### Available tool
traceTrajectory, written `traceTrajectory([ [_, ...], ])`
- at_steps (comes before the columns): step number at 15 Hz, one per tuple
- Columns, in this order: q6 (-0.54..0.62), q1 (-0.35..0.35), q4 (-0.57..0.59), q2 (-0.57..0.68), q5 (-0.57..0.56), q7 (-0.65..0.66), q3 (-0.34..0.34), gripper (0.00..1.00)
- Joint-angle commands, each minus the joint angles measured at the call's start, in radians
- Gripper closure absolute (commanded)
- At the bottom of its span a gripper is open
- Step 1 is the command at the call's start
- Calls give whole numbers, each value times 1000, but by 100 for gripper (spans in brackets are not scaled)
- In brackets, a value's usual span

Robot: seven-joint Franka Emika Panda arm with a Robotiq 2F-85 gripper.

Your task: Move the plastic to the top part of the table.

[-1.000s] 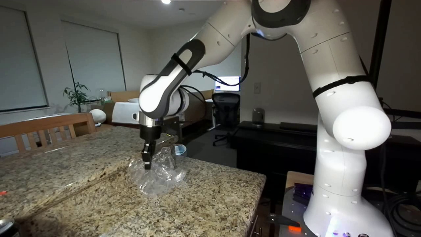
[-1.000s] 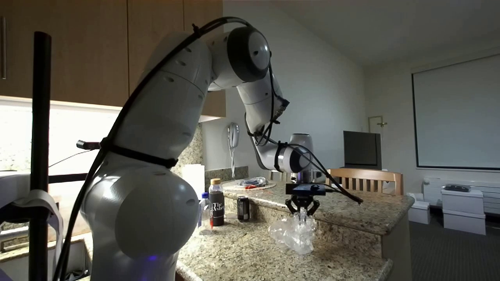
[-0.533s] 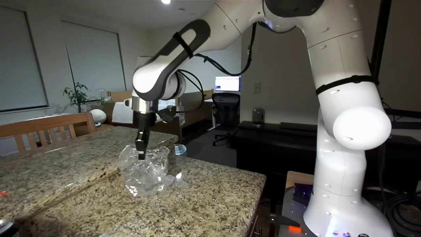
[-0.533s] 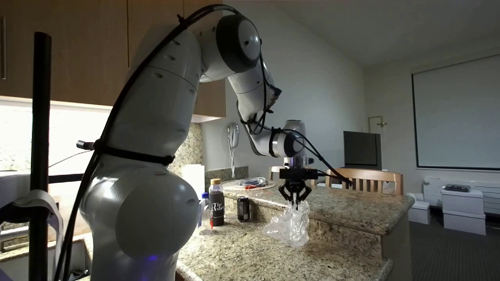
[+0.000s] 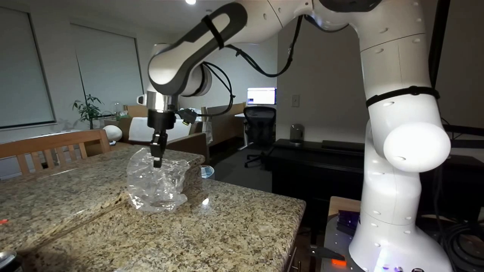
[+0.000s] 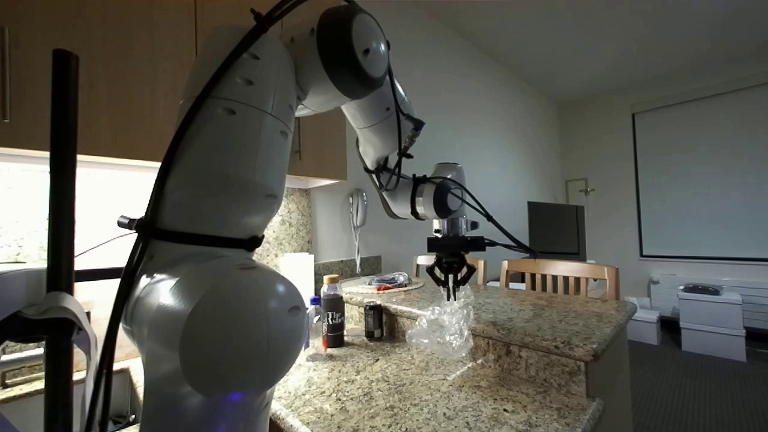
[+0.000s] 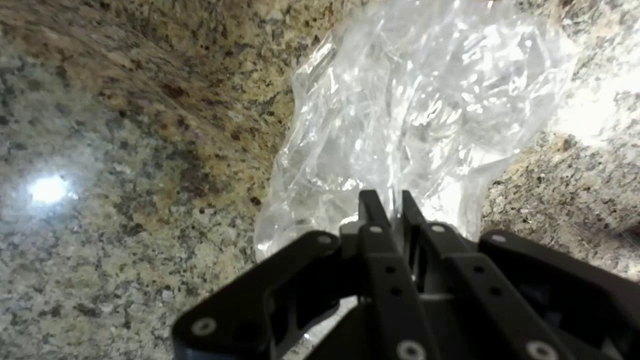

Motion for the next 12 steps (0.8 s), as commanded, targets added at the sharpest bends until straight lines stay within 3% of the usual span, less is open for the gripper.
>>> traceTrajectory([
  [1, -9, 26, 52, -4, -50, 26, -9, 89],
  [8, 123, 73, 214, 120, -231, 186, -52, 89],
  [12, 113, 85, 350, 204, -296, 261, -89, 90],
])
